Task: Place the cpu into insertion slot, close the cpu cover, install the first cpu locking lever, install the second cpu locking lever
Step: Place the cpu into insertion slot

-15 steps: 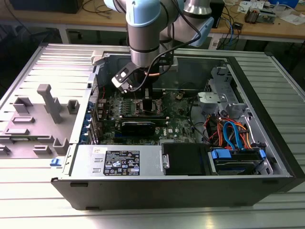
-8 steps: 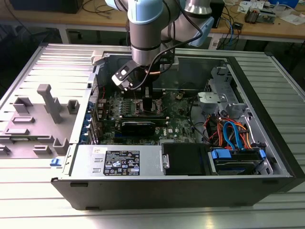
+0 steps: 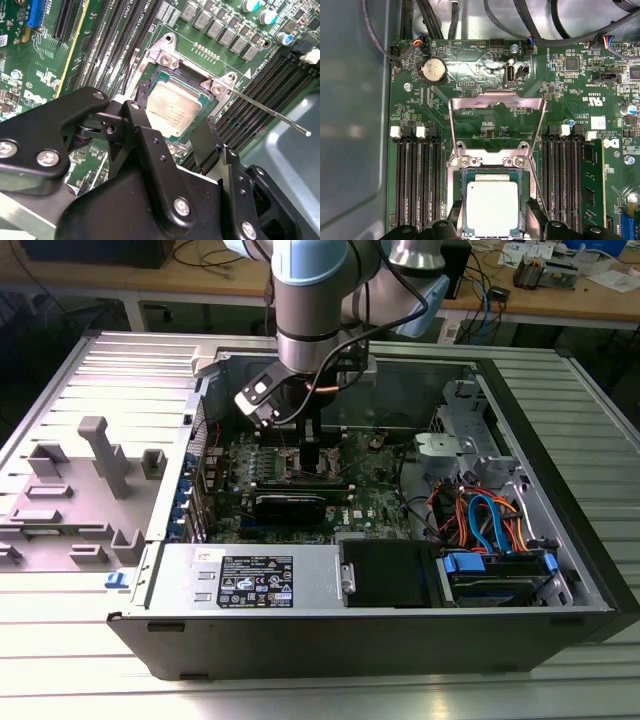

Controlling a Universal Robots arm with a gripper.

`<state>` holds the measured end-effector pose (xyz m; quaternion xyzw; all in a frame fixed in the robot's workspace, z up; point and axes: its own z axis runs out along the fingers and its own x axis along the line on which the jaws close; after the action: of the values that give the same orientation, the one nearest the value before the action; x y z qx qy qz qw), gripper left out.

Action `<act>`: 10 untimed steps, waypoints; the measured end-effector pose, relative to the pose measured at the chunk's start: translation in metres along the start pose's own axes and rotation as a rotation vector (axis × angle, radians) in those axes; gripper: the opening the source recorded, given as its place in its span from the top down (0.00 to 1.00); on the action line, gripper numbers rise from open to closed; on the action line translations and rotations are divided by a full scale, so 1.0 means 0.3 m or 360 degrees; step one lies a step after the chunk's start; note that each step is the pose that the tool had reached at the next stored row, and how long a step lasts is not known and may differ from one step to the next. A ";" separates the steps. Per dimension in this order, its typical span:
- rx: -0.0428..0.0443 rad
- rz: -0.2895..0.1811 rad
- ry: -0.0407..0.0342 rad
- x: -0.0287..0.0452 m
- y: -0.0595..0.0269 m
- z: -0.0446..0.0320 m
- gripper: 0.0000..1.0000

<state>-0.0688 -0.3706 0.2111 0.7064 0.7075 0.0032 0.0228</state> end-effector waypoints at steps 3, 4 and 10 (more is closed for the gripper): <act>0.0002 0.0000 0.0000 0.000 0.008 0.000 0.39; 0.0002 0.0000 0.0000 0.000 0.011 0.000 0.39; 0.0008 0.0000 0.0000 0.000 0.018 -0.010 0.39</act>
<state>-0.0635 -0.3706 0.2142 0.7064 0.7075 0.0013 0.0211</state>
